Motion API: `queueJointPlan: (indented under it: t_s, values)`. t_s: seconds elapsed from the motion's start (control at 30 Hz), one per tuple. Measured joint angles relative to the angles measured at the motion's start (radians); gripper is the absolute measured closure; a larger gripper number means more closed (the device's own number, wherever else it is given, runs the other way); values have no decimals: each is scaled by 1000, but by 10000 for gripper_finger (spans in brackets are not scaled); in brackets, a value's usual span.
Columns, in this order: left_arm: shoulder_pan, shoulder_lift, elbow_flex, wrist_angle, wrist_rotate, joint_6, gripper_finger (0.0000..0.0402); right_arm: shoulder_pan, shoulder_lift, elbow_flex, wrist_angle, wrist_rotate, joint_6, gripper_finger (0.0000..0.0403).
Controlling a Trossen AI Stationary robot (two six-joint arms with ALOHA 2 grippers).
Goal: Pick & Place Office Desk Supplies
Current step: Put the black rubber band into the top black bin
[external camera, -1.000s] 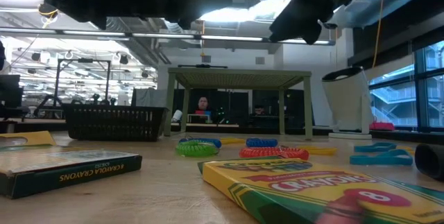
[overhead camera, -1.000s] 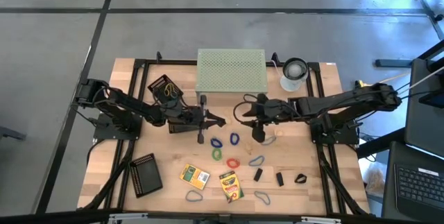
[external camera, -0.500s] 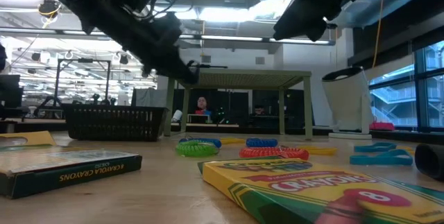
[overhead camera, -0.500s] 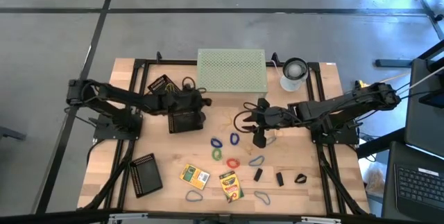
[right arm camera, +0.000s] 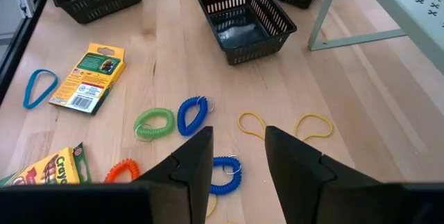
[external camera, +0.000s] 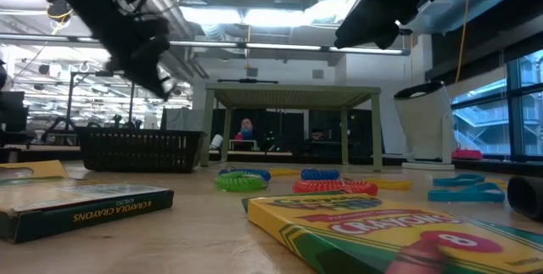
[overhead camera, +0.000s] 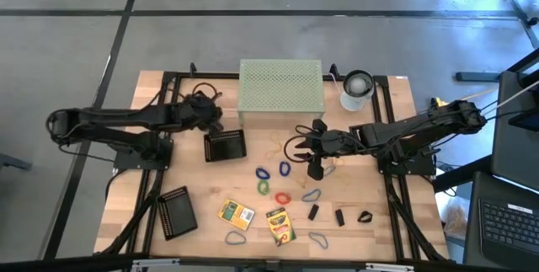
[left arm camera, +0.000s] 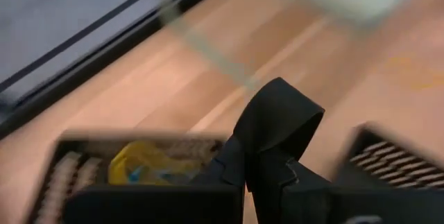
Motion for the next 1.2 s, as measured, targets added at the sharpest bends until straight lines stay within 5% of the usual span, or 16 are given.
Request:
queueJointPlan:
  t_s: [0.13,0.53,1.2]
  values:
    - [28,18,-5,-116,-65,-89,399,0,0,0,0,0,0,268]
    - [122,74,-80,-60,-162,-28,386,0,0,0,1,0,0,268]
    - [147,89,-80,-28,-162,-28,262,0,38,0,31,26,4,268]
